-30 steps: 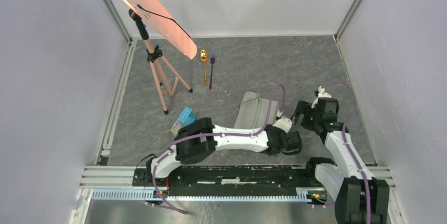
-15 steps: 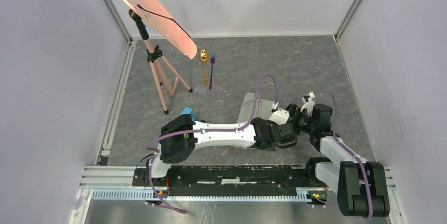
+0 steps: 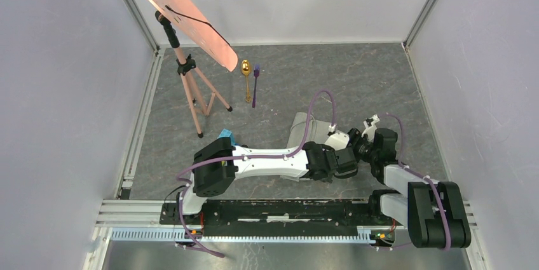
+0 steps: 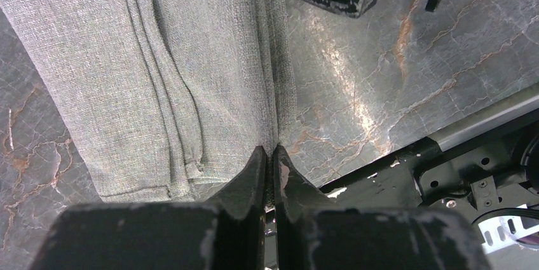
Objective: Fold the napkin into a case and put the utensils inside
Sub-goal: Fold the 2/3-rectangle-folded napkin at the center of the board.
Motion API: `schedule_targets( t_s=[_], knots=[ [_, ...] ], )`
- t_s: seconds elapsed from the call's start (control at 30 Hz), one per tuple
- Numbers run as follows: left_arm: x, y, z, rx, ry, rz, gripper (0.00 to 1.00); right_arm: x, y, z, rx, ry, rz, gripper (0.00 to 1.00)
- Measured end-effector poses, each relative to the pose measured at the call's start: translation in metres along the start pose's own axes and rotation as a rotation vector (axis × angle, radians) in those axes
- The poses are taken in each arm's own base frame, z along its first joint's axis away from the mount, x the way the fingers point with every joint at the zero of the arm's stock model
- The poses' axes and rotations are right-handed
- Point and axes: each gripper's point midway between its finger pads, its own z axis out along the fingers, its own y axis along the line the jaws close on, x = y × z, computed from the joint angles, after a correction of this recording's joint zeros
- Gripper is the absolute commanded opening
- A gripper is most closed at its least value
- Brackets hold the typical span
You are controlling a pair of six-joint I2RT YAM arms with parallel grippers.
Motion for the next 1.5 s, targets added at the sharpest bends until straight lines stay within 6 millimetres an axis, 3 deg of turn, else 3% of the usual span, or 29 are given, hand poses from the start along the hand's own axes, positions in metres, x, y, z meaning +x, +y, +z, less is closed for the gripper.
schedule_targets(
  t_s=[0.37,0.5,0.57,0.73,0.8,0.9,0.97,1.07,1.27,1.37,1.5],
  knots=[
    [-0.002,-0.004,0.000,0.017,-0.006,-0.007,0.02,-0.009,-0.011,0.006,0.056,-0.028,0.000,0.40],
    [-0.002,-0.007,0.000,0.029,-0.002,-0.007,0.03,-0.011,-0.015,0.007,0.075,-0.036,-0.016,0.14],
    [-0.002,-0.008,0.000,0.040,0.001,-0.002,0.13,-0.011,-0.018,0.007,0.085,-0.035,-0.030,0.02],
    [-0.004,-0.021,0.000,0.118,0.013,-0.001,0.53,-0.018,-0.019,0.008,0.085,-0.041,-0.137,0.00],
    [-0.002,-0.023,-0.001,0.143,0.023,0.002,0.61,-0.024,-0.019,0.009,0.093,-0.046,-0.198,0.00],
    [-0.003,-0.016,-0.007,0.170,0.035,-0.015,0.63,-0.036,-0.020,0.008,0.126,-0.047,-0.288,0.00],
    [-0.009,-0.006,-0.013,0.191,0.030,-0.044,0.59,-0.047,-0.020,0.008,0.156,-0.046,-0.349,0.00],
    [-0.030,0.020,-0.018,0.228,0.000,-0.131,0.41,-0.062,-0.019,0.009,0.190,-0.042,-0.417,0.00],
    [-0.080,0.077,0.009,0.230,-0.066,-0.298,0.09,-0.063,-0.025,0.008,0.233,-0.013,-0.482,0.00],
    [-0.091,0.087,0.030,0.222,-0.082,-0.328,0.04,-0.060,-0.027,0.009,0.250,0.005,-0.509,0.00],
    [-0.088,0.094,0.060,0.197,-0.067,-0.342,0.02,-0.059,-0.028,0.009,0.276,0.019,-0.534,0.00]
  ],
)
